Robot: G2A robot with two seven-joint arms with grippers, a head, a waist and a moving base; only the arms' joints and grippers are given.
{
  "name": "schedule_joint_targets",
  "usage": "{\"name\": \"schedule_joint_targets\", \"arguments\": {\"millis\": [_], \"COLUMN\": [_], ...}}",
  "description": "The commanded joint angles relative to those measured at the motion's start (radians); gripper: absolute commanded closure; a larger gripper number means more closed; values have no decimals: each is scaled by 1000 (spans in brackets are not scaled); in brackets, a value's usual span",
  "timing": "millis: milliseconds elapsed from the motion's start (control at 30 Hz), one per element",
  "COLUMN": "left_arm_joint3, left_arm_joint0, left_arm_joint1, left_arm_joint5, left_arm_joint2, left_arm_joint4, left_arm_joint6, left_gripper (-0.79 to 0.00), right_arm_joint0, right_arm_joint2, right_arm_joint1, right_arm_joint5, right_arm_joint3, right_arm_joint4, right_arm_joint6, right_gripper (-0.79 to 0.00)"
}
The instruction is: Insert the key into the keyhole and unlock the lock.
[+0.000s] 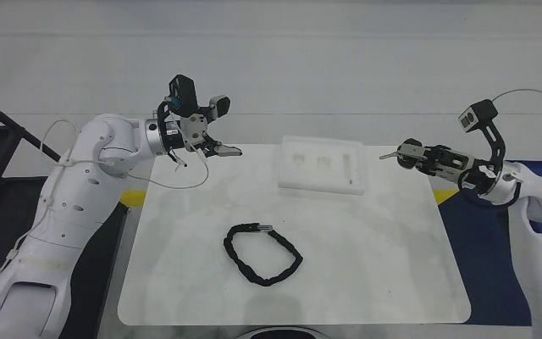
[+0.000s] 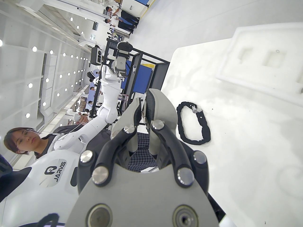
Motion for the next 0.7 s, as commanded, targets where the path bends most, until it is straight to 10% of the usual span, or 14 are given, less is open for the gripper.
{"name": "schedule_joint_targets", "arguments": {"millis": [0, 233, 667], "left_arm_joint3": [0, -35, 231], "left_arm_joint0": [0, 13, -66], "left_arm_joint1": [0, -14, -127], "left_arm_joint5": [0, 0, 0], "left_arm_joint2": [0, 71, 404], "left_arm_joint4": [0, 32, 167], "left_arm_joint6": [0, -35, -5], "left_gripper": [-785, -785, -785], "right_arm_joint0": [0, 0, 0], "right_arm_joint2": [0, 0, 0], "right_arm_joint1": [0, 0, 0], "right_arm_joint5": [0, 0, 0], "right_arm_joint3": [0, 0, 0], "right_arm_joint4": [0, 0, 0], "right_arm_joint6": [0, 0, 0], "right_gripper": [0, 0, 0]}}
